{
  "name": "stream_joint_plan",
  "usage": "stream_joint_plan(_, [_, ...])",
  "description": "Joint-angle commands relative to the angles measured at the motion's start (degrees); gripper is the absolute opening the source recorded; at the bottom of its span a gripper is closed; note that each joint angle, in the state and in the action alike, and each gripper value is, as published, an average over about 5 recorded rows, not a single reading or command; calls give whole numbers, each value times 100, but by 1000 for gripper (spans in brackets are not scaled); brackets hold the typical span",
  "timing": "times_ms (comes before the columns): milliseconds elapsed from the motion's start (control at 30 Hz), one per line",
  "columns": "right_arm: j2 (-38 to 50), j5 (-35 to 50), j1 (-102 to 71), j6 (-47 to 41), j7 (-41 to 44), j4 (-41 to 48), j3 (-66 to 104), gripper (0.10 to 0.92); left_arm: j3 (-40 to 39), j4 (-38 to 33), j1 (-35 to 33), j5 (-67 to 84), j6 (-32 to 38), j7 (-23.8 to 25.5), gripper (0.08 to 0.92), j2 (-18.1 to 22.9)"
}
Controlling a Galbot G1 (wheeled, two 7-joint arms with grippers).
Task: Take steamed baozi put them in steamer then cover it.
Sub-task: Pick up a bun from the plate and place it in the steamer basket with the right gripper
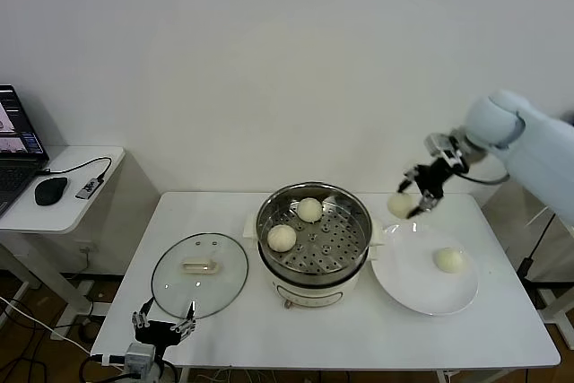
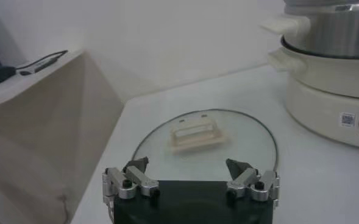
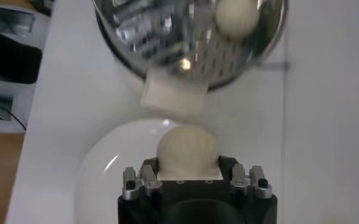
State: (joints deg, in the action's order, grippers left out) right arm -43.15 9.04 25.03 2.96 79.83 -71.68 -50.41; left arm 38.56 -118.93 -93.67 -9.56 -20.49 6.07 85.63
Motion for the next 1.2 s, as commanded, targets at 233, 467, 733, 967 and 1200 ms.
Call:
stream_joint_plan(233, [-1289,-718,469,3032,85,-319,-575,616,114,-453,-228,-58,14,-15,823,119])
stream_joint_plan(467, [-1539,-1712,268,3520,-283,-798,-922,617,147,-465,-231,-39,8,-26,823,128])
stream_joint_plan(733, [-1753,-2379,-106,3696,-421,-1272,-1034,619,144,-508,-206,-23,-6,5,823,143])
stream_joint_plan(967, [-1790,-2560,-361,3695,-602,-1362,-1151,619,148,-481,-196,1,-10,11,823,120])
stream_joint_plan(1200, [-1958,-2928,-586,3731,-989,-1159,-1064,618,130,-440,-186,1,-7,5,823,134])
